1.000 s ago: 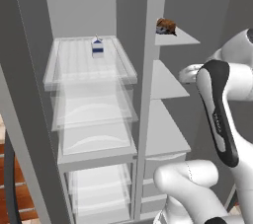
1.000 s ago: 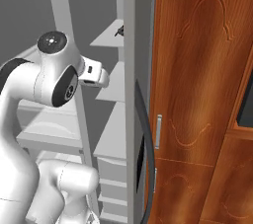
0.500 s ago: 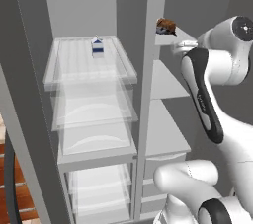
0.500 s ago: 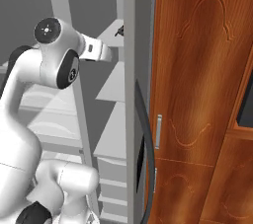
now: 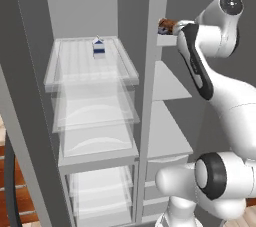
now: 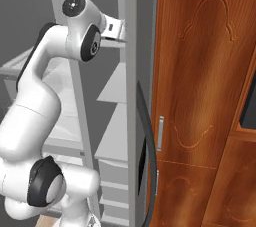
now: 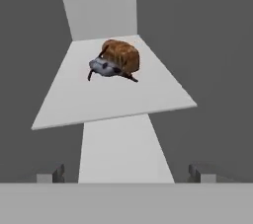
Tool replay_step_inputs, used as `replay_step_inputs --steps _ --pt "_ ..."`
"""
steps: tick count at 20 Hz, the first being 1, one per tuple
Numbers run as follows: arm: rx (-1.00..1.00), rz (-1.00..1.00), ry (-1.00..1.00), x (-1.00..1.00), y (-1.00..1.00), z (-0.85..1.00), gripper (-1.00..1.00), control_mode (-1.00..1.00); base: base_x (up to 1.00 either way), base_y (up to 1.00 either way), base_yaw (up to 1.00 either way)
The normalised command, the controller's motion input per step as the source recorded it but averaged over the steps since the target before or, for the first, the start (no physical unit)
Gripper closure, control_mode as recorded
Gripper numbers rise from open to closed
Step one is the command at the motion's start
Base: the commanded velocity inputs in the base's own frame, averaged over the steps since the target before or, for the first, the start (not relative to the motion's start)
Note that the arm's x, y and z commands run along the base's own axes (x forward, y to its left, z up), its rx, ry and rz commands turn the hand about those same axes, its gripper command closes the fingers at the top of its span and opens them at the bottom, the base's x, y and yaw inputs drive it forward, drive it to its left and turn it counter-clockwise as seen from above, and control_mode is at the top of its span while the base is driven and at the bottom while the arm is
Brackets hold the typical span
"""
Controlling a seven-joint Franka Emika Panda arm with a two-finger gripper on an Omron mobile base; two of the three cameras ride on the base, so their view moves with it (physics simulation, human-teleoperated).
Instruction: Pick up the frozen fish from the freezer, place it on any shelf in the fridge, and close the fridge and freezer doors when done.
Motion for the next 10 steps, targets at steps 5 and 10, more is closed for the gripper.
replay_step_inputs --steps 5,10 --pt "0.02 0.03 -0.01 0.28 -0.55 -0.08 -1.00 -1.00 0.00 0.00 0.00" --pt "0.00 0.00 0.00 0.31 -0.05 -0.47 -1.00 -1.00 0.00 0.00 0.00"
